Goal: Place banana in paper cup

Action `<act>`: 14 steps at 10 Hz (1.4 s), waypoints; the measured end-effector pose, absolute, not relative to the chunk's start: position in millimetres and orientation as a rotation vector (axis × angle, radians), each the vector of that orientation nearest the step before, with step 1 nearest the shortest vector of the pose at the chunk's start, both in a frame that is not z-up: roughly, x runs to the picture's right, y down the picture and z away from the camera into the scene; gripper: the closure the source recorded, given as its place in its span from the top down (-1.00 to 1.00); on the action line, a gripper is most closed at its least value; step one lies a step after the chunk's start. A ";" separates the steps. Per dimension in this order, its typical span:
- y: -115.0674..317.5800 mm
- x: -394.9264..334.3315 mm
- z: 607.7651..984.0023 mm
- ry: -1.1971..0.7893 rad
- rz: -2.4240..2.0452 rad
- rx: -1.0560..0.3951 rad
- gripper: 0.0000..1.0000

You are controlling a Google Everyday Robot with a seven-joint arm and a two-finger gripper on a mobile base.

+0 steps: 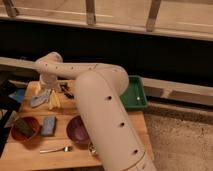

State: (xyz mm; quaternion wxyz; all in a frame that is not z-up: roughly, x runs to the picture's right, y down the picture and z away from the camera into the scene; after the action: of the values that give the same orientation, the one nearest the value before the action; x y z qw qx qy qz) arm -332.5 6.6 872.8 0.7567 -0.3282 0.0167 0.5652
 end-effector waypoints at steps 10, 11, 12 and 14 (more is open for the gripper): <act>53.9 -322.6 937.9 0.197 1.256 -0.753 0.60; 56.9 -324.4 941.4 0.203 1.257 -0.763 0.60; 60.4 -326.3 944.5 0.205 1.257 -0.773 0.54; 64.0 -331.1 944.4 0.200 1.246 -0.780 0.15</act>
State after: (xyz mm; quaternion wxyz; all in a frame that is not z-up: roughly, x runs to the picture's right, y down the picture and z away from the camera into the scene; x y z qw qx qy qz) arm -331.1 64.0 944.4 0.7374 -0.3552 0.0911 0.5672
